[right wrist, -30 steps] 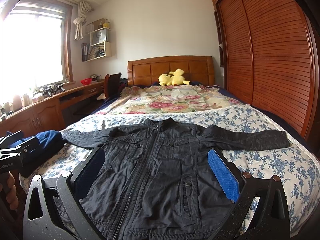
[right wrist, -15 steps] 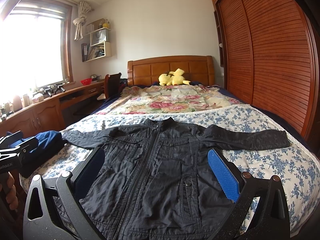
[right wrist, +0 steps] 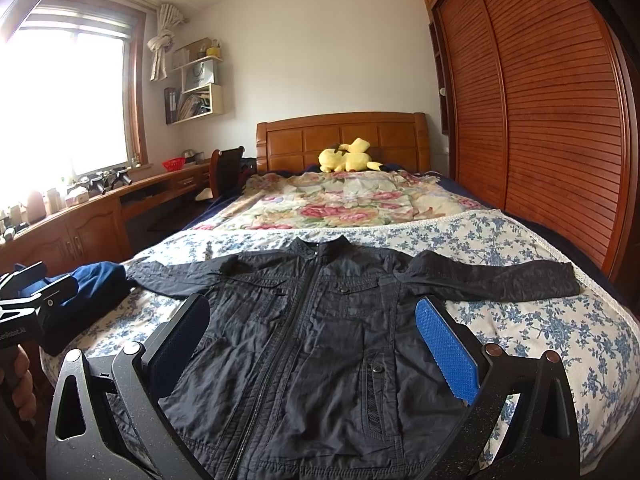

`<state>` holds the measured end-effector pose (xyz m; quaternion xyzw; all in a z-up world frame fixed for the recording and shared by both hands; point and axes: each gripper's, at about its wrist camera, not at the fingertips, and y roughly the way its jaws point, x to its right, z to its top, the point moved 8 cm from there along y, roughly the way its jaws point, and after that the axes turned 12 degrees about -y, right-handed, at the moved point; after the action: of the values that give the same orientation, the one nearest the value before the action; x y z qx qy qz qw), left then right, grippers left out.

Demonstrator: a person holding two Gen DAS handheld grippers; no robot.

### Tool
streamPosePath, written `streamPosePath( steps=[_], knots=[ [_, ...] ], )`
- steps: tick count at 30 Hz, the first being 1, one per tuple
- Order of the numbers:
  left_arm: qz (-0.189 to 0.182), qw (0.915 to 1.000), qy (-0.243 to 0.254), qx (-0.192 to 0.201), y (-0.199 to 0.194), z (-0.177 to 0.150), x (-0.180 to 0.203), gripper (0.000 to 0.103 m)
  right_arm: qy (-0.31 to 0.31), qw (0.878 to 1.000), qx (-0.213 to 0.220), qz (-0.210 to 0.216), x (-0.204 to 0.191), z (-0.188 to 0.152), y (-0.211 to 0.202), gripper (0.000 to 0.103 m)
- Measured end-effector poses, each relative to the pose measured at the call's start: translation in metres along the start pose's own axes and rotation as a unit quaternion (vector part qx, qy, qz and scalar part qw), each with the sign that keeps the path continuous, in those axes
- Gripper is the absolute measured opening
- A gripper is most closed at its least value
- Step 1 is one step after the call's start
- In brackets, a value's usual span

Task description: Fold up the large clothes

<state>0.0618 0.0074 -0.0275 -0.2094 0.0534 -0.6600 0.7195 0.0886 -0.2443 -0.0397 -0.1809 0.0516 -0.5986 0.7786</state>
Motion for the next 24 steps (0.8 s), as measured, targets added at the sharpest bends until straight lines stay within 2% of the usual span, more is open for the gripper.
streamPosePath(
  steps=[5,10,20,24],
  knots=[
    [0.006,0.9999,0.001,-0.008,0.006,-0.005,-0.007,0.103,-0.004,1.000,-0.003,0.004,-0.002,0.009,-0.001,0.103],
    [0.019,0.9994,0.011,-0.025,0.028,-0.016,-0.017,0.103,-0.009,1.000,-0.008,0.015,-0.010,0.002,0.012,0.103],
    [0.058,0.9961,0.028,-0.060,0.096,-0.032,-0.060,0.103,-0.015,0.996,-0.059,0.064,-0.039,-0.034,0.088,0.103],
    [0.066,0.9939,0.021,-0.086,0.129,-0.038,-0.083,0.103,-0.033,0.994,-0.073,0.074,-0.053,-0.045,0.124,0.103]
  ],
)
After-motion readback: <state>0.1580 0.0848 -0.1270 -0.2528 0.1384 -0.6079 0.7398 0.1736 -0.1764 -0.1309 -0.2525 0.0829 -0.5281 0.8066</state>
